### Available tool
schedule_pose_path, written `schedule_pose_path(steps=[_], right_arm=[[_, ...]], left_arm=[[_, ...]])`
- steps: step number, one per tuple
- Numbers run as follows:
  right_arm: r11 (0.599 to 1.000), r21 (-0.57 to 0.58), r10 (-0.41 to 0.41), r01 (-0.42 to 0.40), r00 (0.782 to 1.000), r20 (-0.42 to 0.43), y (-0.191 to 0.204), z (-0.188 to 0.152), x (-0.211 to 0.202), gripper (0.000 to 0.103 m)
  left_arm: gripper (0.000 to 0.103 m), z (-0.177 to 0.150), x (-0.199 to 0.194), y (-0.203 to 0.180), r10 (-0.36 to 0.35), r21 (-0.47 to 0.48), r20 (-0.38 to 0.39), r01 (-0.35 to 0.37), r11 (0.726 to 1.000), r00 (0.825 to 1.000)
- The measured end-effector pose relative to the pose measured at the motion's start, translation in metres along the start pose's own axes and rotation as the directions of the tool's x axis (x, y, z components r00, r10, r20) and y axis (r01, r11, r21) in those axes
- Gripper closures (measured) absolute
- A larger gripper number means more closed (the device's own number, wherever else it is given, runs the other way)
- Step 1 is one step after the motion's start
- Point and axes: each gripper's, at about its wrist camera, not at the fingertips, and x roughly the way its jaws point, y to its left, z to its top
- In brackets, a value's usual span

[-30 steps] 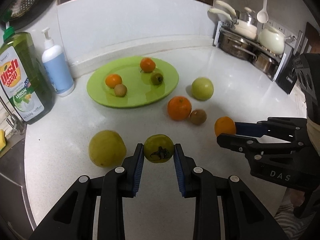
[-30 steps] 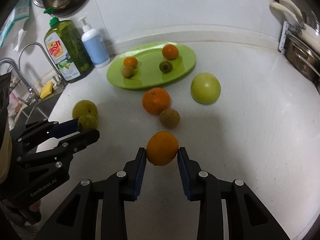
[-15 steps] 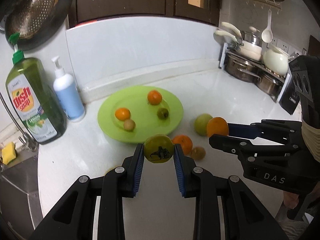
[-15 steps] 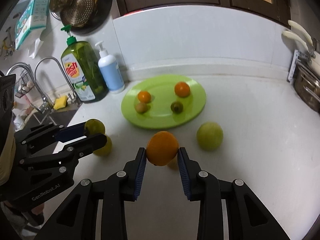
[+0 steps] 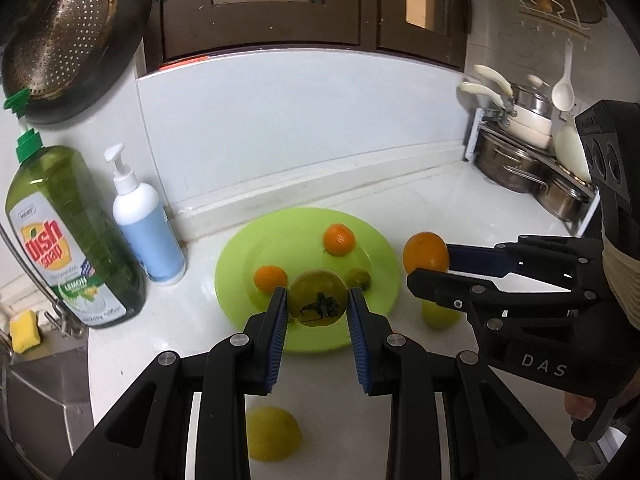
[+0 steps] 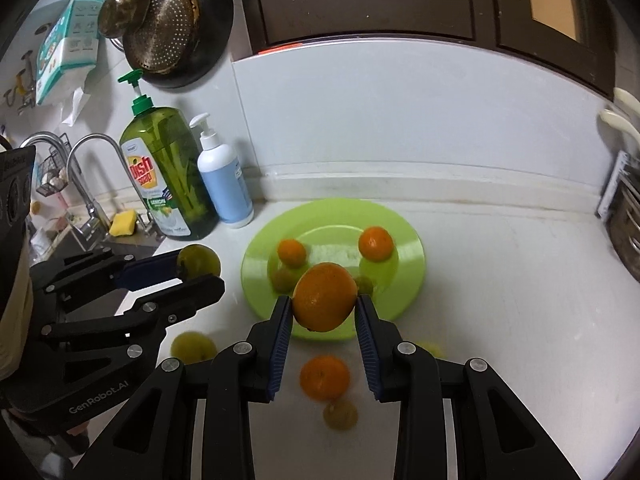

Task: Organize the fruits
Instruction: 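Carry both fruits over the lime-green plate and open both grippers to release them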

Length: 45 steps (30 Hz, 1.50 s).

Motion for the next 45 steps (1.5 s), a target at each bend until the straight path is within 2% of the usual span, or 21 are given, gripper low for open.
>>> schedule_pose_path(steps=[14, 27, 34, 39, 45], right_arm=[[0.999, -0.011, 0.029, -0.03, 0.994, -0.109, -0.015, 0.045, 0.08, 0.07], [0.999, -0.048, -0.007, -0.001, 0.985, -0.174, -0.023, 0.062, 0.131, 0.07], [0.999, -0.041, -0.006, -0.002, 0.981, -0.195, -0.027, 0.062, 0.141, 0.07], [0.999, -0.035, -0.002, -0.006, 0.98, -0.201, -0.028, 0.062, 0.141, 0.069], [0.999, -0.033, 0.0, -0.006, 0.982, -0.187, -0.026, 0.063, 0.132, 0.069]], left_arm=[[0.073, 0.038, 0.072, 0.041, -0.003, -0.005, -0.095, 0.002, 1.0, 0.996], [0.073, 0.046, 0.142, 0.064, -0.037, -0.011, -0.225, 0.036, 0.999, 0.974], [0.073, 0.045, 0.154, 0.07, -0.036, -0.017, -0.251, 0.033, 0.999, 0.967], [0.067, 0.048, 0.153, 0.071, -0.032, -0.028, -0.24, 0.026, 0.999, 0.97], [0.066, 0.051, 0.142, 0.067, -0.011, -0.033, -0.225, 0.004, 0.999, 0.974]])
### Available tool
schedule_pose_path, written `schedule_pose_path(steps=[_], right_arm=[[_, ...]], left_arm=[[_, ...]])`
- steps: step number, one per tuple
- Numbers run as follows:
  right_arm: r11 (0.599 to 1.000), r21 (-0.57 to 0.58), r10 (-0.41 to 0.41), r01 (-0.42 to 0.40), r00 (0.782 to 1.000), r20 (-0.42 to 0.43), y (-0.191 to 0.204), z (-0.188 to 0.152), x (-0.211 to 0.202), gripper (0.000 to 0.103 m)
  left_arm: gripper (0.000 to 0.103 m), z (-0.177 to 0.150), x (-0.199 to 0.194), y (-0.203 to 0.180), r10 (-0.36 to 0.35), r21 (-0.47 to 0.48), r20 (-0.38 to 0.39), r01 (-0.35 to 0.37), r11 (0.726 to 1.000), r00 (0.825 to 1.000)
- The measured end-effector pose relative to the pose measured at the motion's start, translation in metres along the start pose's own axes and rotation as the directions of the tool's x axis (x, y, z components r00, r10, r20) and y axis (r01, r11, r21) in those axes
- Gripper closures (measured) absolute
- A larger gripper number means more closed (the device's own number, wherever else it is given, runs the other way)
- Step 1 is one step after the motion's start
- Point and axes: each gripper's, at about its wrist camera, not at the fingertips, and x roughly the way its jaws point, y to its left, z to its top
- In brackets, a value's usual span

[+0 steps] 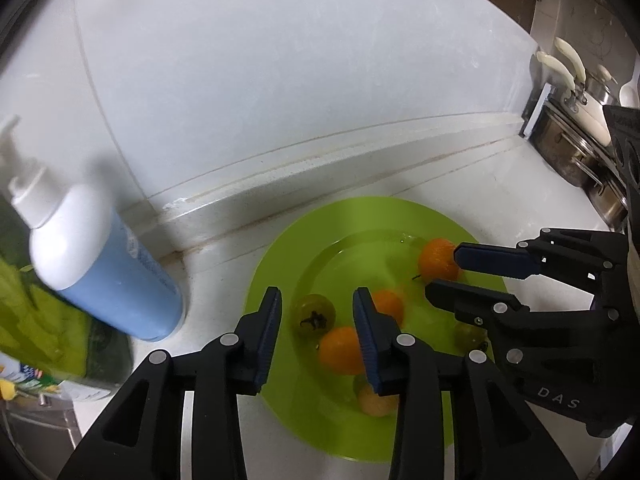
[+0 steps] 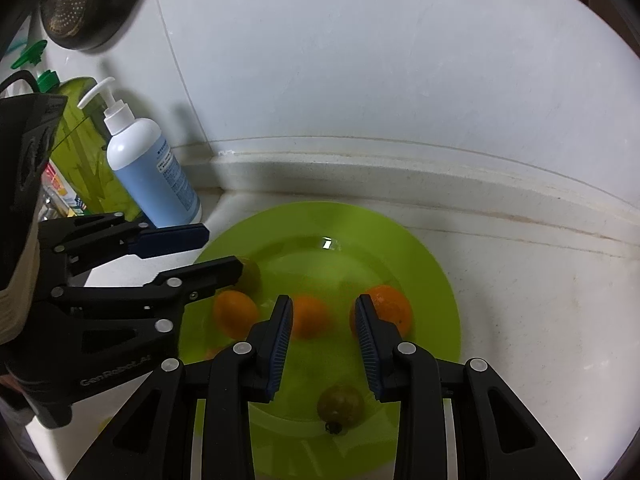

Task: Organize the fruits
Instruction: 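Carry both fruits over the lime-green plate and open both grippers to release them, then withdraw both open grippers from the plate toward the remaining fruits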

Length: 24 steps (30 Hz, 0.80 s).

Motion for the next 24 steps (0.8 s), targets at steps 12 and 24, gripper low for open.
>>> schedule_pose_path(steps=[12, 24], right_arm=[[1.0, -0.001, -0.001, 0.001, 0.997, 0.078, 0.013, -0.013, -0.045, 0.069], [0.999, -0.019, -0.022, 0.026, 0.986, 0.164, 0.037, -0.038, -0.093, 0.053]], left_arm=[[0.057, -0.015, -0.056, -0.006, 0.057, -0.015, 0.1, -0.056, 0.998, 0.993], [0.039, -0.053, -0.118, -0.018, 0.116, -0.062, 0.167, -0.107, 0.992, 0.979]])
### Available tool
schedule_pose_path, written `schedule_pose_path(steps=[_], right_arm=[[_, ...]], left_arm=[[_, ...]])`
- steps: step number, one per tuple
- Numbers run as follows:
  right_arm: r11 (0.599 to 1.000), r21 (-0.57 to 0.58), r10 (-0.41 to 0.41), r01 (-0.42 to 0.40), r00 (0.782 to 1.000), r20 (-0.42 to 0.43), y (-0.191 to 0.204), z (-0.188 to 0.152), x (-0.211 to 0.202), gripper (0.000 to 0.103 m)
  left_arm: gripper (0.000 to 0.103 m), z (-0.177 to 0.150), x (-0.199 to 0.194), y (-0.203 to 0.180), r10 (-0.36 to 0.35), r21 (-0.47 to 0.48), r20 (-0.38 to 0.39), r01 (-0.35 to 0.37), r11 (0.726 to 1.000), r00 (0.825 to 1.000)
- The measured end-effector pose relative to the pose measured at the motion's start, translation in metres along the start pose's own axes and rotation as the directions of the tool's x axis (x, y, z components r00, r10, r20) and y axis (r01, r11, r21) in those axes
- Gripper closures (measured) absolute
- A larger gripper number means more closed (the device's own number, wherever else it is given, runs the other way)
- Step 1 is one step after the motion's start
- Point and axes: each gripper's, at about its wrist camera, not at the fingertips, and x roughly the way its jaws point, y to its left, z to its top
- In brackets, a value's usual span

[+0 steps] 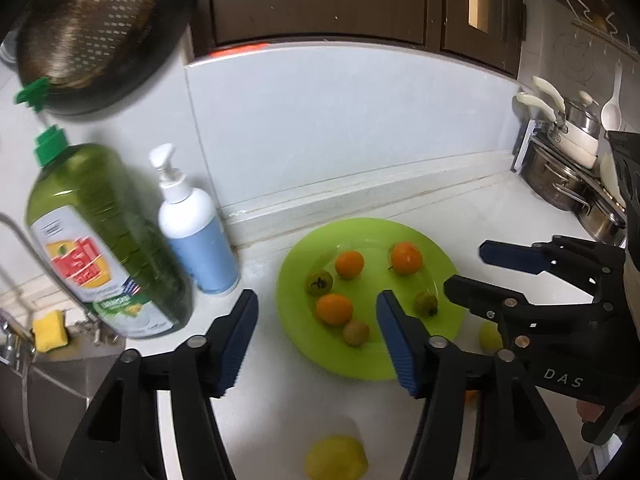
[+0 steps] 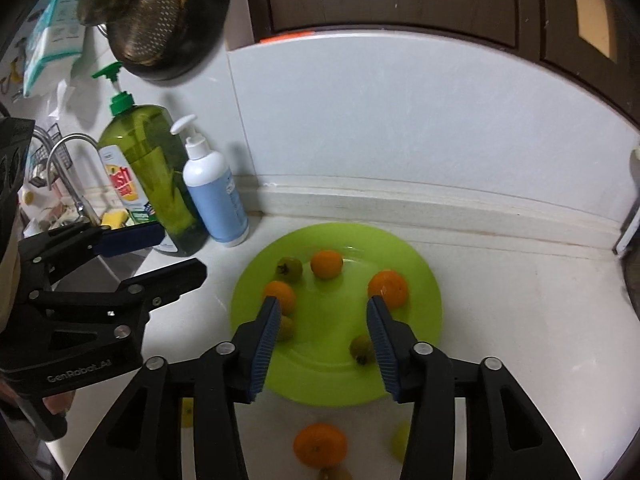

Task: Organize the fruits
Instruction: 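Withdraw both open grippers from the plate toward the remaining fruits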

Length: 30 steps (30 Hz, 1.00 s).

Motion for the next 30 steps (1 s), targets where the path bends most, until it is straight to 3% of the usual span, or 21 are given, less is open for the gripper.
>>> schedule_pose_path(steps=[6, 10, 25, 30], right_arm=[[0.999, -0.003, -0.044, 0.044, 0.999, 0.032, 0.005, -0.015, -0.025, 0.042], [0.997, -0.004, -0.077, 0.077, 0.996, 0.037, 0.008, -0.026, -0.035, 0.039], [0.992, 0.109, -0.066, 0.062, 0.997, 0.033, 0.005, -0.075, -0.055, 0.032], [0.988, 0.123, -0.087, 0.089, 0.996, -0.016, 0.002, -0.094, -0.048, 0.032]], left_arm=[[0.026, -0.017, -0.024, 0.0, 0.05, -0.036, 0.018, -0.049, 0.998, 0.999], [0.019, -0.032, -0.039, 0.0, 0.089, -0.053, 0.032, -0.088, 0.995, 0.995], [0.014, -0.09, -0.062, -0.009, 0.137, -0.135, 0.045, -0.129, 0.982, 0.99], [0.014, -0.108, -0.061, -0.012, 0.143, -0.117, 0.044, -0.137, 0.984, 0.989]])
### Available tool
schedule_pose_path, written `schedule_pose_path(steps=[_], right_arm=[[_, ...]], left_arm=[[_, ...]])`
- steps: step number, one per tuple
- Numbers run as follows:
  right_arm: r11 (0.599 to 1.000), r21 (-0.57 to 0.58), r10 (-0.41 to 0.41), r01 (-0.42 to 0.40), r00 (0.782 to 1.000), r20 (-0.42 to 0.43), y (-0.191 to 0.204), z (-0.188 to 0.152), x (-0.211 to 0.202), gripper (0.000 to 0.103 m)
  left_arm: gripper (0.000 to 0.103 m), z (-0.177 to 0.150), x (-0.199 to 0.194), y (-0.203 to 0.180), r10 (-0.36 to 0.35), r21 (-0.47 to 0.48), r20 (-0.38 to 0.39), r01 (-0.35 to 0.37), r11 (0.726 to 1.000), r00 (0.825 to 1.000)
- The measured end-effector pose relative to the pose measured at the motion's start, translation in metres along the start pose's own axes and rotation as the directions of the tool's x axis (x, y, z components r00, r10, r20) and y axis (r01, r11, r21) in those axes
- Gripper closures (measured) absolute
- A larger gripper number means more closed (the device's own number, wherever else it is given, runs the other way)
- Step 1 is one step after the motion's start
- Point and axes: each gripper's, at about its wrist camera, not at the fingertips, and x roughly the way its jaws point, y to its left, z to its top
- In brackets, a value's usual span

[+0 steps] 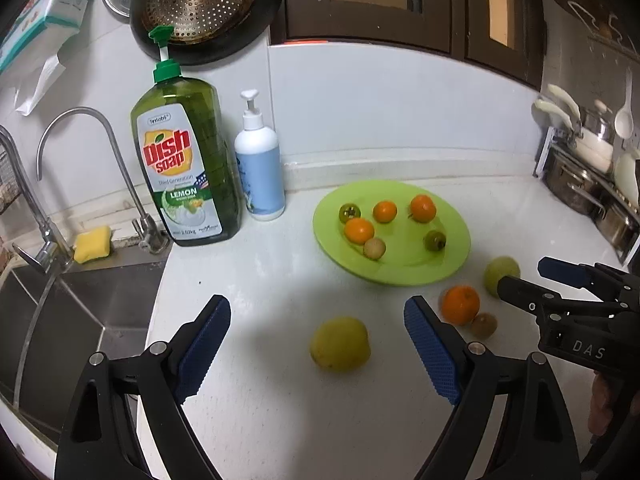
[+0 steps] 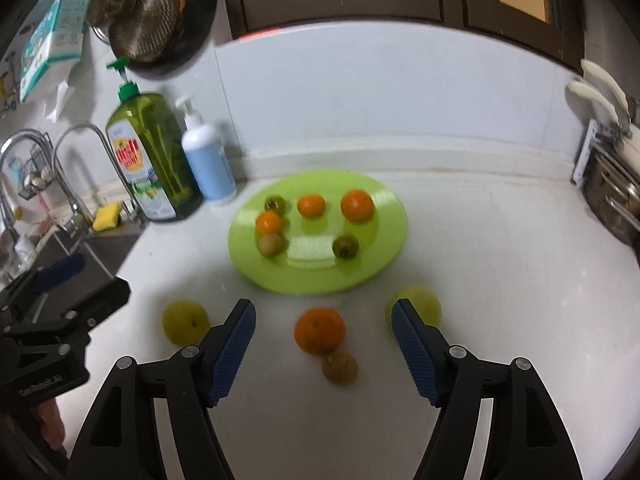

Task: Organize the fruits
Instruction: 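Withdraw both open grippers from the plate toward the remaining fruits, then grasp the large yellow pomelo with the left gripper while the right gripper grasps the brown kiwi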

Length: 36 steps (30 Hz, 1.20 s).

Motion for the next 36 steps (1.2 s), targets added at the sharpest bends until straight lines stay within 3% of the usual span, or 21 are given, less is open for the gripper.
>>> schedule_pose_path(steps=[6, 19, 25, 36], right_arm=[[1.0, -0.012, -0.009, 0.008, 0.998, -0.057, 0.0, -0.023, 0.008, 0.032], [1.0, 0.016, -0.007, 0.01, 0.988, -0.155, -0.009, -0.039, 0.032, 0.034], [1.0, 0.025, -0.003, 0.008, 0.983, -0.184, -0.012, -0.041, 0.043, 0.047], [1.0, 0.024, 0.016, -0.011, 0.98, -0.198, -0.01, -0.036, 0.056, 0.058]], left_arm=[[0.014, -0.018, 0.008, -0.003, 0.019, 0.037, -0.031, -0.018, 0.999, 0.999], [0.015, -0.034, 0.037, -0.011, -0.039, 0.059, -0.11, 0.045, 0.997, 0.993], [0.029, -0.033, 0.054, -0.014, -0.051, 0.07, -0.135, 0.06, 0.996, 0.99], [0.044, -0.029, 0.073, -0.016, -0.089, 0.059, -0.163, 0.099, 0.993, 0.983]])
